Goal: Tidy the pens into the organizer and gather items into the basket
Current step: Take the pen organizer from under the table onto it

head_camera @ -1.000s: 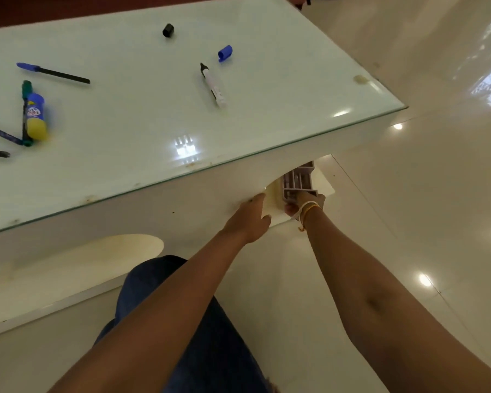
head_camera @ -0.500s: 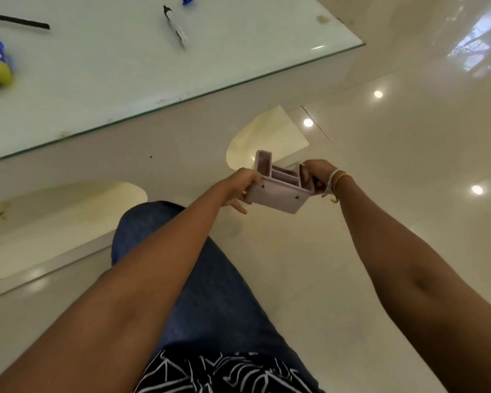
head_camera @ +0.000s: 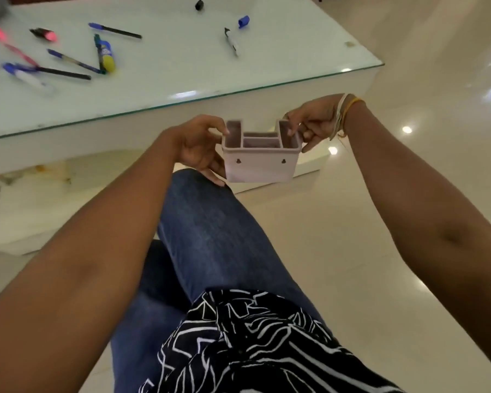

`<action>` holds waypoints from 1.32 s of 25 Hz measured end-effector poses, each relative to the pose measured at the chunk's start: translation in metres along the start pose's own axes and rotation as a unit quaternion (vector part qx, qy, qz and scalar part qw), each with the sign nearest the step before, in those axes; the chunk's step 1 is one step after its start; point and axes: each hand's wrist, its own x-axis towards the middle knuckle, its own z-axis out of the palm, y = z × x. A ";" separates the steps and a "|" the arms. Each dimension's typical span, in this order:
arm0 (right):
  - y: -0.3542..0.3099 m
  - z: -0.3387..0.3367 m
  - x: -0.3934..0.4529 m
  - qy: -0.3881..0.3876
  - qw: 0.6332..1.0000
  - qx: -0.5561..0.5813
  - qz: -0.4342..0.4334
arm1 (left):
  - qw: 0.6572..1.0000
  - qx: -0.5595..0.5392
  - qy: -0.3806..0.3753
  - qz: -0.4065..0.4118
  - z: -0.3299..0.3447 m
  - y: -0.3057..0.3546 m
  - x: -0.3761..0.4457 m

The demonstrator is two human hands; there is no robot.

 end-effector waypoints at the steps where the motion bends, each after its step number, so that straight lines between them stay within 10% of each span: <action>1: -0.020 0.006 0.000 -0.009 1.000 -0.012 -0.014 | 1.000 0.003 0.000 0.005 -0.010 0.001 -0.017; 13: -0.228 0.059 0.045 -0.074 0.987 -0.127 -0.057 | 0.992 -0.017 0.125 0.014 -0.124 0.025 -0.149; 27: -0.303 0.025 0.133 0.084 0.968 -0.185 -0.145 | 0.914 -0.088 0.348 0.191 -0.172 0.051 -0.124; 33: -0.321 0.025 0.137 0.138 0.929 -0.264 -0.218 | 0.791 -0.087 0.557 0.236 -0.188 0.033 -0.129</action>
